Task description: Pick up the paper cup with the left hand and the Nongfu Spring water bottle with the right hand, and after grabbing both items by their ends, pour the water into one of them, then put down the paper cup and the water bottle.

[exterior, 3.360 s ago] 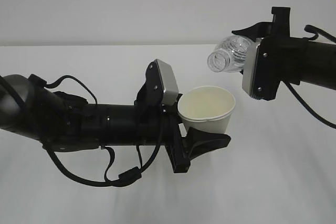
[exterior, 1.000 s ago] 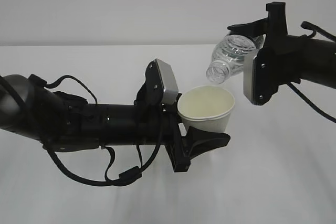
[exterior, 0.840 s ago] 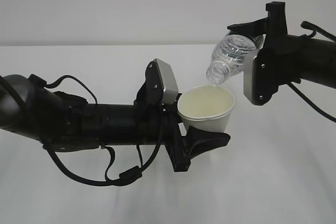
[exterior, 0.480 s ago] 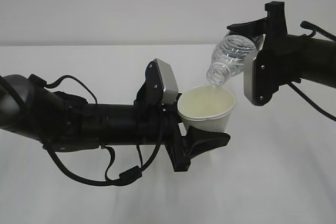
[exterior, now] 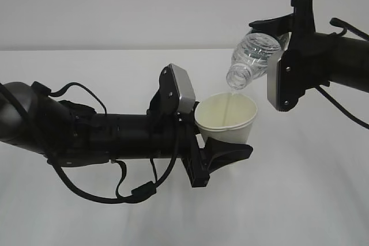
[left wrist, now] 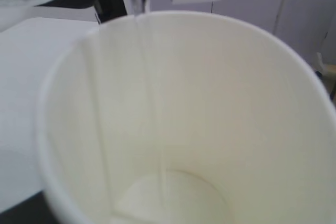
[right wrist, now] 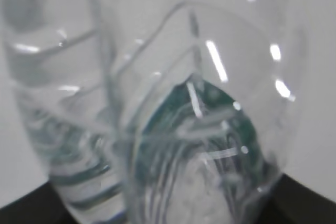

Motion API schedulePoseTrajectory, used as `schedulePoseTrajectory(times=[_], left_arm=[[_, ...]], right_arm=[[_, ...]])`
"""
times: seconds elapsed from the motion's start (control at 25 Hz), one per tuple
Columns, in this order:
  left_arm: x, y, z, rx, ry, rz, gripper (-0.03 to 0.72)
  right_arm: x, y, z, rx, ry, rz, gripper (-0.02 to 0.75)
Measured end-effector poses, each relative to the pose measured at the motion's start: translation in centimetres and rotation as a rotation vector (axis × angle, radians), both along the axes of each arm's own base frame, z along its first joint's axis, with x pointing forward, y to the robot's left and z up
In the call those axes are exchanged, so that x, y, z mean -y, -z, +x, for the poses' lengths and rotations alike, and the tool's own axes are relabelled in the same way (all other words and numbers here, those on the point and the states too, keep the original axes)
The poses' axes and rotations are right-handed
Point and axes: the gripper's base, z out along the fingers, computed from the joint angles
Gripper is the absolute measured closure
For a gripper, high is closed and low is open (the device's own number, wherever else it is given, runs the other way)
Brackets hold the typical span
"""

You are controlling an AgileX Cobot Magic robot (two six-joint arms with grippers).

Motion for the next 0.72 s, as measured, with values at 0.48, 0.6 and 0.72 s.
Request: schedulePoseTrajectory(times=[0.48, 0.6, 0.72], left_arm=[[-0.07, 0.16, 0.16, -0.006, -0.020, 0.018, 0.237], [-0.07, 0.17, 0.18, -0.007, -0.022, 0.018, 0.237], [-0.07, 0.17, 0.18, -0.007, -0.022, 0.018, 0.237]], right_arm=[[-0.07, -0.75, 0.47, 0.029, -0.001, 0.000, 0.272], [-0.07, -0.75, 0.47, 0.029, -0.001, 0.000, 0.272], [-0.07, -0.75, 0.47, 0.029, -0.001, 0.000, 0.272]])
